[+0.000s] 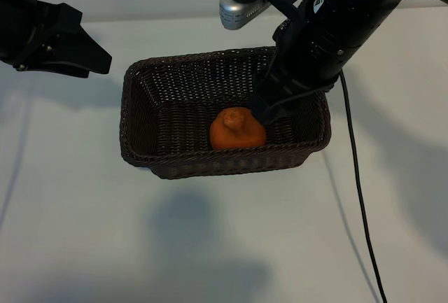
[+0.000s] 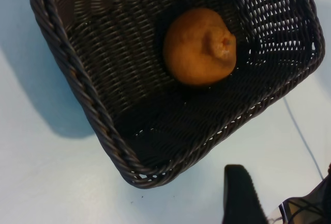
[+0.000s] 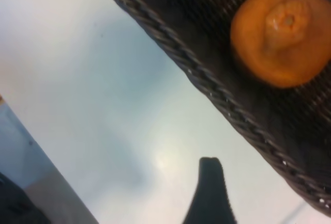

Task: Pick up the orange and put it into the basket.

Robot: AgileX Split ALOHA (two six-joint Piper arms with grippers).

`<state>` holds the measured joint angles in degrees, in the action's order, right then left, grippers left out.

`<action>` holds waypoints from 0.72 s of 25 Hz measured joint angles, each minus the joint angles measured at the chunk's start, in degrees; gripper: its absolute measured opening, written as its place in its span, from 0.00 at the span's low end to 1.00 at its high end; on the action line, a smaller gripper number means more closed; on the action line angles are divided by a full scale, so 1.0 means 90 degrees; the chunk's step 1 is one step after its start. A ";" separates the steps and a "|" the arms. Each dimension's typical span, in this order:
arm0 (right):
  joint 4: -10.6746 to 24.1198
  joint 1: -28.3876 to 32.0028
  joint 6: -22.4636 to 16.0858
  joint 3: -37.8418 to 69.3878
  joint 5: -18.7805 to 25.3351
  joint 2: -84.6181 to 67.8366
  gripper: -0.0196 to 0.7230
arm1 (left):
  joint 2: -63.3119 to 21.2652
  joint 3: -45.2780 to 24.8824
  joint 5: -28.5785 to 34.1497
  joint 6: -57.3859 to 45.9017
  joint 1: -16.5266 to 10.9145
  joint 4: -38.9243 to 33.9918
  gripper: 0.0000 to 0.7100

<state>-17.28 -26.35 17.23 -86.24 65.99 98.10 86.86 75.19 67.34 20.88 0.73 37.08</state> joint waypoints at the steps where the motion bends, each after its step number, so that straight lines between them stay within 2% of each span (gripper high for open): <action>1: 0.0018 0.0000 0.0000 0.0000 0.0041 0.0000 0.73 | 0.0000 0.0000 0.0000 0.0000 0.0000 0.0000 0.60; 11: 0.0562 0.0000 -0.0050 0.0000 0.0171 -0.0618 0.73 | 0.0000 0.0000 0.0000 0.0000 0.0000 0.0000 0.60; 18: 0.1462 0.0082 -0.0520 0.0000 0.0416 -0.1032 0.73 | 0.0000 0.0000 0.0000 -0.0006 0.0000 0.0000 0.60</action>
<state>-4.12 -25.61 12.55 -86.24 69.73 88.81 86.86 75.19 67.34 20.83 0.73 37.08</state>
